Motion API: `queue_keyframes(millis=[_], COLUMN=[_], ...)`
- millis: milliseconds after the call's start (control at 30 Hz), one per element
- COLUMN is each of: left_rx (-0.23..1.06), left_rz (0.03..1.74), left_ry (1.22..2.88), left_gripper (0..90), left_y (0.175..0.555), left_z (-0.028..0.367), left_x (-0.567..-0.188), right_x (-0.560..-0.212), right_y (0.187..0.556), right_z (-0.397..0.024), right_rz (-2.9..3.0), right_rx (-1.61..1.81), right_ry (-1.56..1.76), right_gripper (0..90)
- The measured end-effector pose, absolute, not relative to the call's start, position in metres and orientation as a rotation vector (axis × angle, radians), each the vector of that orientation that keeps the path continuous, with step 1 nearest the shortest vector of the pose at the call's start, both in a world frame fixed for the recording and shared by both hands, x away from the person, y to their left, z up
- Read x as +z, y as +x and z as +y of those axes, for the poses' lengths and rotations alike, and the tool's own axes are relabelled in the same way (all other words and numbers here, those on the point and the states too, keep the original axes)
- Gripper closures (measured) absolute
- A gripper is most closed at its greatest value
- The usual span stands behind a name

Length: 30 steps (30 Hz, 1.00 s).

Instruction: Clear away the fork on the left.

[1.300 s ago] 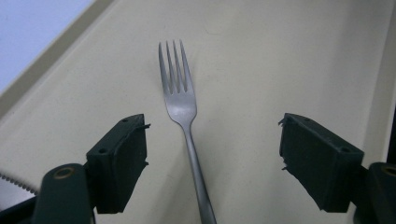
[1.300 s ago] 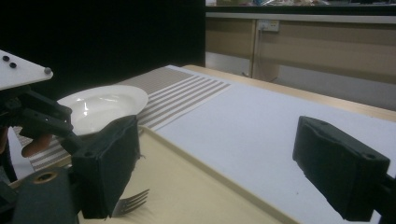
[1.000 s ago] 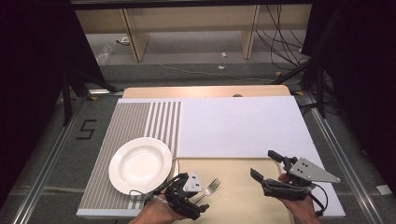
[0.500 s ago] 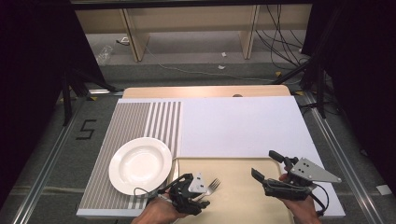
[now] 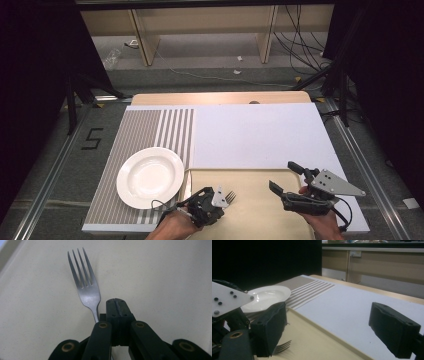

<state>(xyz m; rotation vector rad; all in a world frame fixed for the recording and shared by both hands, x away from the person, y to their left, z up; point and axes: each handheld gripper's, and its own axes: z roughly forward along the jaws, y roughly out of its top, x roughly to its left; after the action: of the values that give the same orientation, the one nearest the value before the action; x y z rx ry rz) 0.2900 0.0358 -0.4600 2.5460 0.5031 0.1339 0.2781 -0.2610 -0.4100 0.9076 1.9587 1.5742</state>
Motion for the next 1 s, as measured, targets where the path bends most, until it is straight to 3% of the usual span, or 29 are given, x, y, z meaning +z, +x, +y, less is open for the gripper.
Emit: queue_keyframes(millis=[1000], left_rx=[0.147], left_rz=[0.571], left_ry=[2.585], left_gripper=[89.2], left_y=[0.297], left_z=[0.0378], left_x=[-0.4663], right_x=[-0.4098], right_y=[0.2772], right_z=[-0.259], right_rz=[1.961], right_rx=[1.574], right_ry=[0.895], right_gripper=[15.8])
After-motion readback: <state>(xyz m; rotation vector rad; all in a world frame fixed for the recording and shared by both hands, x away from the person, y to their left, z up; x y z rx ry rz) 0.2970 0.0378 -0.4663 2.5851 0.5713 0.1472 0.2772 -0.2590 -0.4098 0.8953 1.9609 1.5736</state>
